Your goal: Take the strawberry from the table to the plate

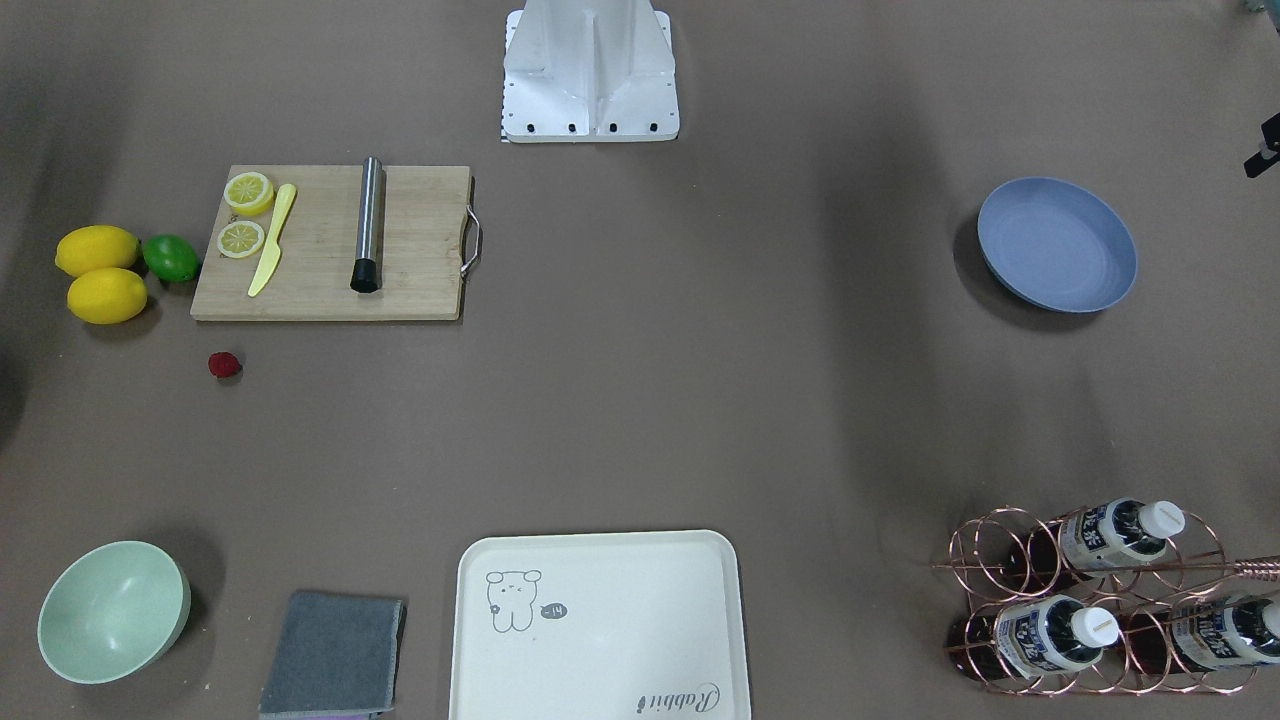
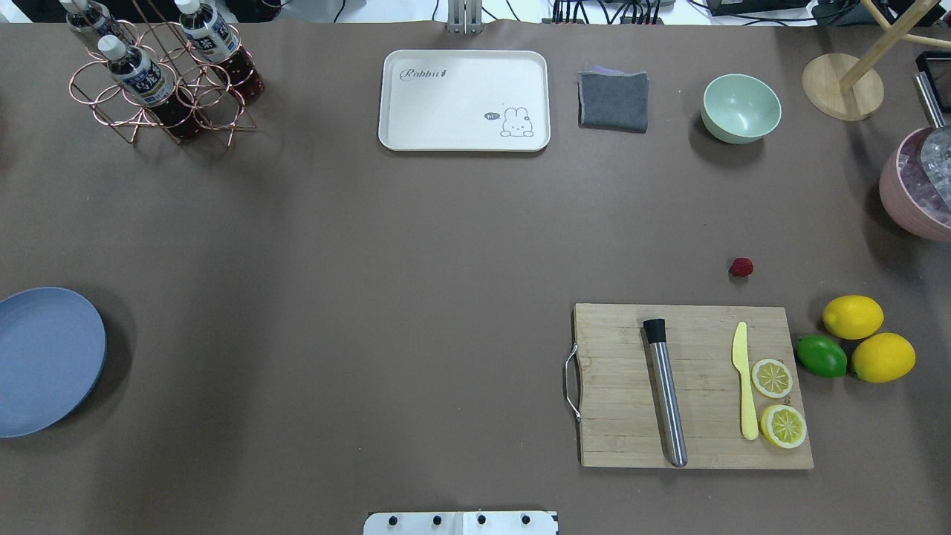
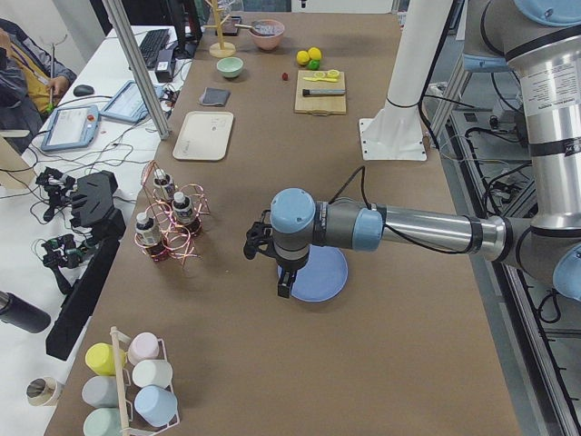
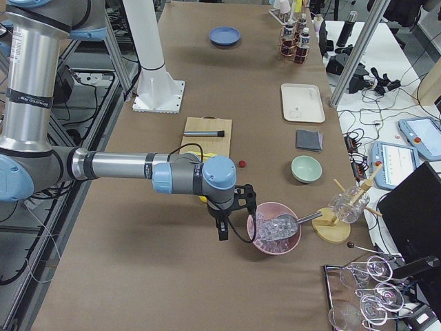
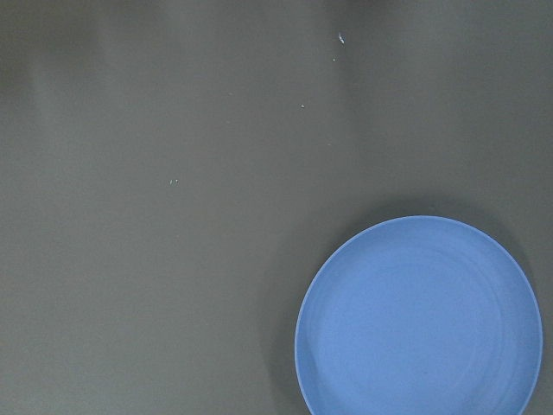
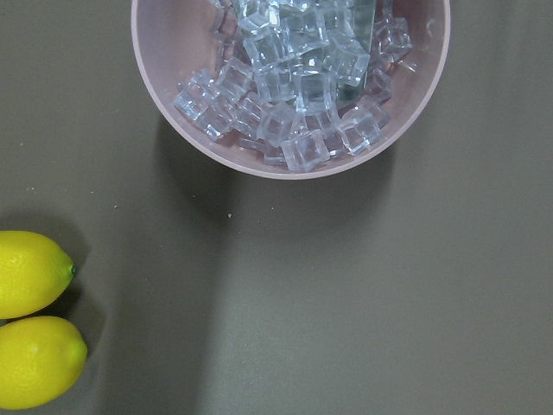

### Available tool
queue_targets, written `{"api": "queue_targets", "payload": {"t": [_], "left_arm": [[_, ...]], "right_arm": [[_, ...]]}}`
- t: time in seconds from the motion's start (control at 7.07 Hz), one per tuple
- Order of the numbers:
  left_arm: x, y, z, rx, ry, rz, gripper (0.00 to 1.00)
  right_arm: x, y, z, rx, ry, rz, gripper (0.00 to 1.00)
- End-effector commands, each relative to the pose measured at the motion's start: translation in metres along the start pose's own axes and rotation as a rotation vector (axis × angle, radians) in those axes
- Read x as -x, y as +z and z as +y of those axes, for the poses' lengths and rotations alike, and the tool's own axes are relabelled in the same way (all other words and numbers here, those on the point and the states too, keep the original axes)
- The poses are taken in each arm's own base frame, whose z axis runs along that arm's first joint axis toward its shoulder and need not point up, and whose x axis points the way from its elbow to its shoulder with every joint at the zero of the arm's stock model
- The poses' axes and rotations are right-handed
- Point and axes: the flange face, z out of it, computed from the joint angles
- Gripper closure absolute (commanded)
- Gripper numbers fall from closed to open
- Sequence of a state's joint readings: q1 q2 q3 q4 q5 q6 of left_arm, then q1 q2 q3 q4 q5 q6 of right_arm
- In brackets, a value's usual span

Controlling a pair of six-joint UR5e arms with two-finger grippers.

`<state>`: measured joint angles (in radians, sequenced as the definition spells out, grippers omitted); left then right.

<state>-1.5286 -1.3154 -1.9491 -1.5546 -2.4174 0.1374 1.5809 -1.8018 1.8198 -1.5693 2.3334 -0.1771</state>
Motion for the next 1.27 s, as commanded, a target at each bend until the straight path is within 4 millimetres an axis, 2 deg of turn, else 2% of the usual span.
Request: {"api": "queue_targets", "payload": {"t": [0.0, 0.28, 0.42, 0.99, 1.13], "left_arm": [[-0.005, -0.012, 0.003, -0.009, 0.022, -0.068, 0.02], [0.003, -0.004, 0.005, 0.006, 0.007, -0.061, 0.02], [0.006, -0.001, 0.016, 0.013, -0.007, -0.061, 0.02], [-0.008, -0.015, 0.006, -0.028, 0.037, -0.063, 0.03], [-0.009, -0.015, 0.007, -0.033, 0.050, -0.064, 0.03]], "right_arm": [[0.000, 0.000, 0.001, 0.001, 0.003, -0.002, 0.00], [0.000, 0.001, 0.000, 0.002, 0.000, -0.002, 0.00], [-0.002, 0.003, 0.005, 0.006, 0.007, -0.004, 0.00], [-0.004, 0.006, 0.007, 0.014, 0.009, 0.001, 0.00], [-0.006, 0.008, 0.013, 0.021, 0.018, 0.000, 0.00]]}}
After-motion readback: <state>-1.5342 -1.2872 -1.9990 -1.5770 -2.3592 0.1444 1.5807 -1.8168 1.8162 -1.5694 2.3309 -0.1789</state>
